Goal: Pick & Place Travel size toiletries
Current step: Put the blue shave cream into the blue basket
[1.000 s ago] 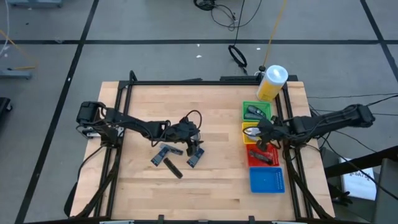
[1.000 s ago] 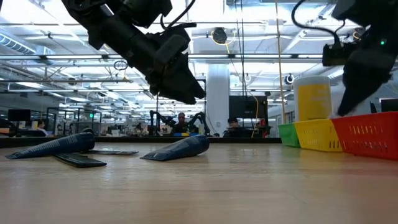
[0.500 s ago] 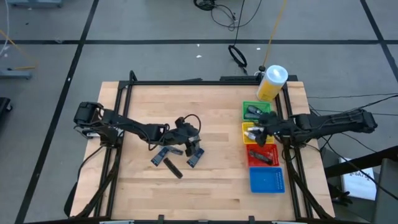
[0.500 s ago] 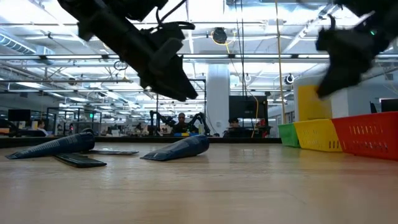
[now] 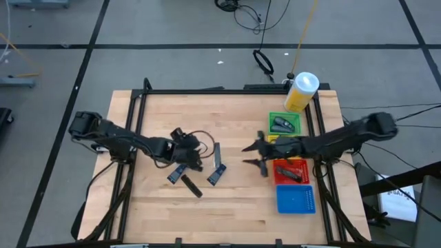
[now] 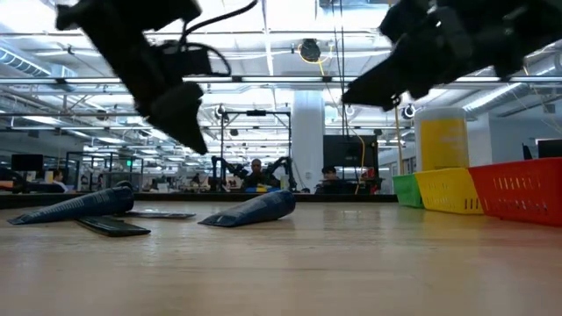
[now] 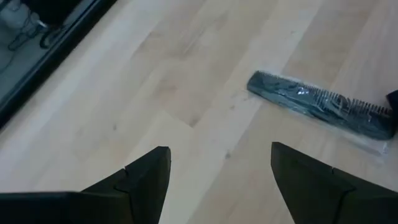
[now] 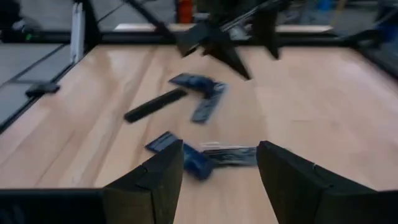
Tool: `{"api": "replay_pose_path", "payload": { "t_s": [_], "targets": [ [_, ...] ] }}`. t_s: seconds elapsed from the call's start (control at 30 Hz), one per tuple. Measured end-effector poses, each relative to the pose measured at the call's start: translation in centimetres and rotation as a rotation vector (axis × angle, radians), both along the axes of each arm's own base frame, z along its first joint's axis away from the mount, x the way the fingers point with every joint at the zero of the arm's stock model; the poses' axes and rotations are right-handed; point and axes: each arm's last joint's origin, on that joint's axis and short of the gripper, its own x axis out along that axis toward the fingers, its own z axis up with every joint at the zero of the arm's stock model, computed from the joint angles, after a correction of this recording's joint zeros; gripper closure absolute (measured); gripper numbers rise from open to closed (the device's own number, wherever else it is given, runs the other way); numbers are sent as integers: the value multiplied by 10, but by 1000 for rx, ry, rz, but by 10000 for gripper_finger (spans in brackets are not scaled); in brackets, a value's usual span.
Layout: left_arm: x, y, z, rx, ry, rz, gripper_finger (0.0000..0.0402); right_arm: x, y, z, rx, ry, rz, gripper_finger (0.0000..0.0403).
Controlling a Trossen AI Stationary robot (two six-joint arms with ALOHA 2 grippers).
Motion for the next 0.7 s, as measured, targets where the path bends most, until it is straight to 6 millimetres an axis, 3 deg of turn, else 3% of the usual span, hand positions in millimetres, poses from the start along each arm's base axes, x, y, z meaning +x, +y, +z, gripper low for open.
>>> {"api": "replay_pose_path", "payload": {
  "t_s": [0.33, 0.53, 0.7],
  "targets": [
    [-39, 5, -66, -126, -322, 74, 128, 92, 1, -18, -1, 174, 172, 136],
    [-57, 14, -79, -145, -435, 100, 128, 138, 2, -33, -142, 288, 250, 113],
    [-59, 15, -80, -127, -451, 120, 128, 156, 6, -45, -182, 313, 403, 111]
  ]
}}
